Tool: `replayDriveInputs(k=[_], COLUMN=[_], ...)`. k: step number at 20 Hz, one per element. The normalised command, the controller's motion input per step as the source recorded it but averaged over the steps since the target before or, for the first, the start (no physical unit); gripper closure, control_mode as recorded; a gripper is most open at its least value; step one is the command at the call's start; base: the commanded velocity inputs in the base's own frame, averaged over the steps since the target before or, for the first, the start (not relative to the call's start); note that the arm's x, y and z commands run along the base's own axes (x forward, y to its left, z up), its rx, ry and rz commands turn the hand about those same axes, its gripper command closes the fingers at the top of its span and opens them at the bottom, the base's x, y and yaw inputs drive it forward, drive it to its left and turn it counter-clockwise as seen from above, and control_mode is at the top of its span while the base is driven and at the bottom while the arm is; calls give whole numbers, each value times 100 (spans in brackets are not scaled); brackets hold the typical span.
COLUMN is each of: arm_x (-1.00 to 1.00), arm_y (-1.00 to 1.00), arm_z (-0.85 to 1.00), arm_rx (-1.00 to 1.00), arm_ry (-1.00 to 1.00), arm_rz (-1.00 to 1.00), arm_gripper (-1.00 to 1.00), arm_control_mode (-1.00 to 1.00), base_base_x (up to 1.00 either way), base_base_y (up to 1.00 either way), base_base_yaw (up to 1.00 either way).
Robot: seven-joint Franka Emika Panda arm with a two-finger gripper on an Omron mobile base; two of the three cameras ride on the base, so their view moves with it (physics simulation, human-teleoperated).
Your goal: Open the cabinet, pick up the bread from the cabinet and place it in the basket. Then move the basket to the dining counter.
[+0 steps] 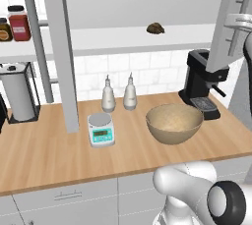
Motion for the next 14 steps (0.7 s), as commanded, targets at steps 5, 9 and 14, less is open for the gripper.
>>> replayDriveInputs(k=[5,9,14], arm_x=[-89,-42,46], arm_y=[26,78,100], arm_z=[33,-4,-27], arm_rx=[6,4,8], arm_ry=[15,15,4], arm_rz=[0,-7,-26], arm_gripper=[-100,-100,-100], arm_control_mode=[-100,-100,-100], base_base_x=[0,0,0], base_base_y=[0,0,0], base_base_yaw=[0,0,0])
